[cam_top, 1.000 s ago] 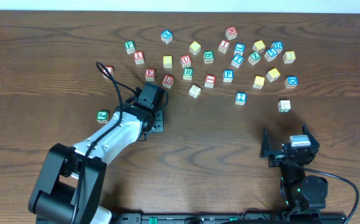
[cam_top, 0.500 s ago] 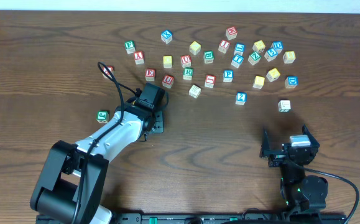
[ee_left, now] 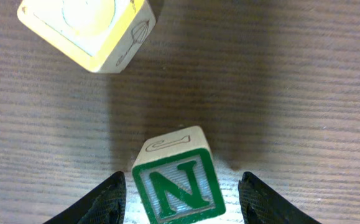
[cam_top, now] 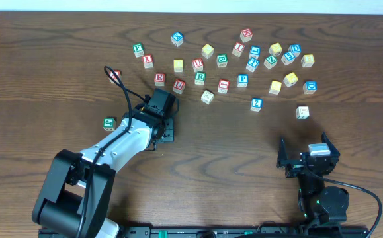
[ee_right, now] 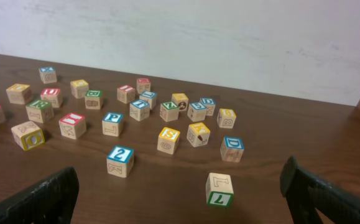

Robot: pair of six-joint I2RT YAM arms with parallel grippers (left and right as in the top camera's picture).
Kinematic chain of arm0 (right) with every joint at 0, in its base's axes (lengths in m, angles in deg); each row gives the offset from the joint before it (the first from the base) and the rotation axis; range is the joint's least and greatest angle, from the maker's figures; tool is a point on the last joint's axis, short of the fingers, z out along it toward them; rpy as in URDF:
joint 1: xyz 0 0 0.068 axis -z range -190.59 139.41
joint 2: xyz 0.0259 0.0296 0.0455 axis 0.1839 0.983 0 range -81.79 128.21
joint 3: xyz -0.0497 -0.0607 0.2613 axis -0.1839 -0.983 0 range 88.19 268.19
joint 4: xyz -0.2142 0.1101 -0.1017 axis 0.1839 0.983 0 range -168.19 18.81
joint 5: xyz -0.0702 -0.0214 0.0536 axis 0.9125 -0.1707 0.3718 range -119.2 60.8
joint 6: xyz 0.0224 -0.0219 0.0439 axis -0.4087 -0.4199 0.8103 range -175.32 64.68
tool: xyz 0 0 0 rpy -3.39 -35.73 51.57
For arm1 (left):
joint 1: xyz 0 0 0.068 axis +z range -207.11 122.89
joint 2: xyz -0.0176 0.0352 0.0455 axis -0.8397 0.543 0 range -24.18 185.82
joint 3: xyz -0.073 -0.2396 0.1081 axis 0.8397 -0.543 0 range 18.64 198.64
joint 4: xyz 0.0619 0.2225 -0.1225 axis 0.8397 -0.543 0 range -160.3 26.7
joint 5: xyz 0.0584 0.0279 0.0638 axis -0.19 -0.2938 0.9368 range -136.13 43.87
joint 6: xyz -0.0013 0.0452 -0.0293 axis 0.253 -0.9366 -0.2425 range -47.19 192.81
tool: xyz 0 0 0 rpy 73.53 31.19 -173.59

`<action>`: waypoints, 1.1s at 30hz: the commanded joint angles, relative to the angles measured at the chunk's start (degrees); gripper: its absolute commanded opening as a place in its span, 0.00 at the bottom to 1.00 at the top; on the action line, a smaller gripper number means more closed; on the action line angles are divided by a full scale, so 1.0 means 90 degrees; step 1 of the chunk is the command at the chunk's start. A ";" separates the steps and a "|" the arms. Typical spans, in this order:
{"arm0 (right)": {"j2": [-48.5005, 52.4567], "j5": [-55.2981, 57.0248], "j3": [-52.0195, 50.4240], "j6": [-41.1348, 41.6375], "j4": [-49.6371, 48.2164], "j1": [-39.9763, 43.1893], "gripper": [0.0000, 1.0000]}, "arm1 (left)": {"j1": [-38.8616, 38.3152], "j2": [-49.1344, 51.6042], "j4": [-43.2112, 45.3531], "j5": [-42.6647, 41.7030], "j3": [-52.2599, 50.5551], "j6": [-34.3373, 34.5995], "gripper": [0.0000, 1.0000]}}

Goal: Spell out NEURIPS
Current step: 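Lower the N block onto the table and open the left gripper, then raise the left gripper and move it over the red E block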

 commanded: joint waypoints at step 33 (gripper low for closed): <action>-0.0019 0.0005 -0.0007 0.0095 0.0029 0.0056 0.99 | 0.0284 -0.2028 -0.1095 0.0578 0.1812 -0.1353 0.77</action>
